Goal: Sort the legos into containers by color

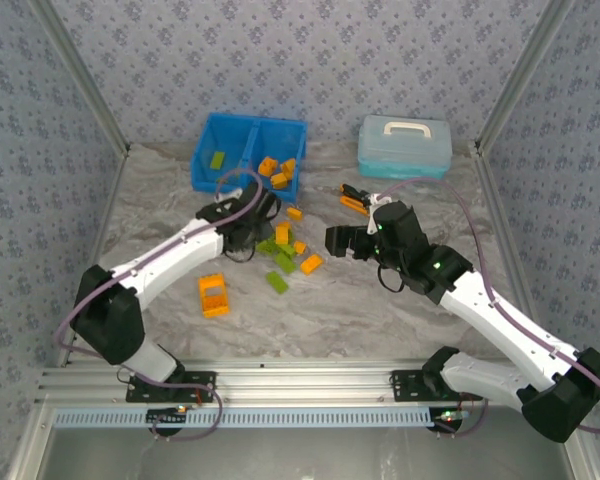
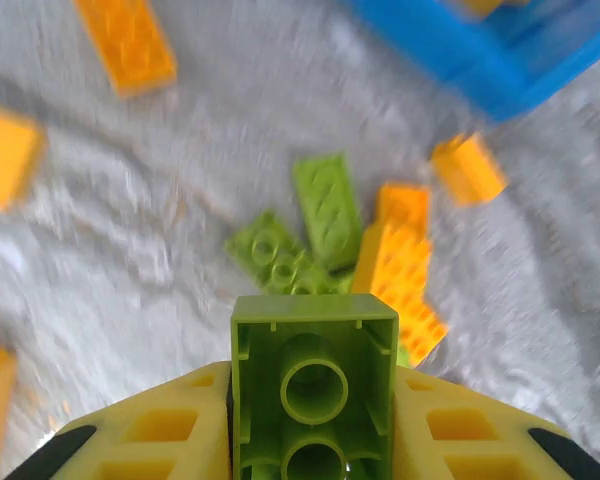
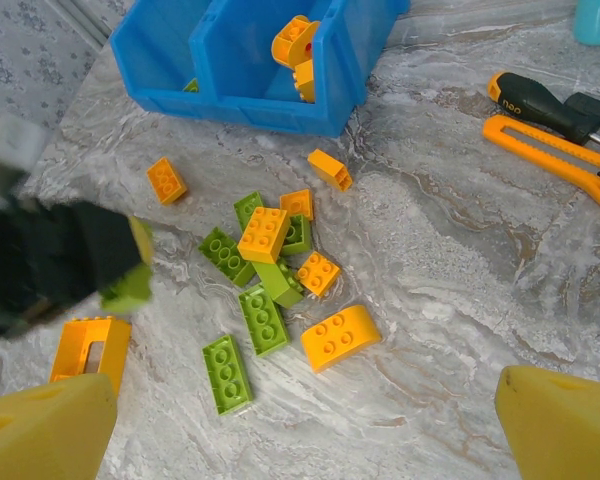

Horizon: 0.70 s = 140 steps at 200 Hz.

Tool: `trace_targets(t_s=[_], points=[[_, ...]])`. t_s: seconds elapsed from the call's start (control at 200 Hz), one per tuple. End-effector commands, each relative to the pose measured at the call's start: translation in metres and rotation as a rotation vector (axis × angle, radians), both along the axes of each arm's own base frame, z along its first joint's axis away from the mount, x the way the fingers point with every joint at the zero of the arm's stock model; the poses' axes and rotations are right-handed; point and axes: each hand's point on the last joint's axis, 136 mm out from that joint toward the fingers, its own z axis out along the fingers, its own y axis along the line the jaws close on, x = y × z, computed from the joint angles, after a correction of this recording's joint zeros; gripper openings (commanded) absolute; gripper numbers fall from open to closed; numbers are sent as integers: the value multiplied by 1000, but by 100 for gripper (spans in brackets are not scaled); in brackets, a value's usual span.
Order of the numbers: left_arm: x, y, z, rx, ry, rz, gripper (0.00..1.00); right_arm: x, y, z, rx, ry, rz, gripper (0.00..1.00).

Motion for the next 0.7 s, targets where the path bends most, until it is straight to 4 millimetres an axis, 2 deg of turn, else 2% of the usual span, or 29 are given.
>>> trace_targets(t_s=[0.0,0.08,0.13,0.265,0.415,0.43,0.515,0.54,0.595,0.695], points=[[23,38,35,178,-65,-41,30,-1,4,3,16,-2,5,100],[52,45,48,176,-118,-101,28,-2,2,4,12,-3,1,100],[77,51,61,189,-189,-131,28,-2,2,4,14,-5,-2,100],[140,75,67,262,-251,-179,26,-3,2,6,21,-1,-1,100],[207,85,51,359,-204,-231,26,-5,4,8,20,0,5,100],[215,86,55,369,-210,-231,26,-4,3,9,20,-2,4,100],[249,94,39,411,-186,-229,27,-4,3,12,14,-7,3,100],[255,97,29,421,-154,-229,28,-4,3,13,13,-9,4,100],[271,104,19,416,-140,-218,30,-4,2,14,10,-10,2,100],[289,103,2,366,-135,-245,34,-6,0,16,4,-8,2,100]])
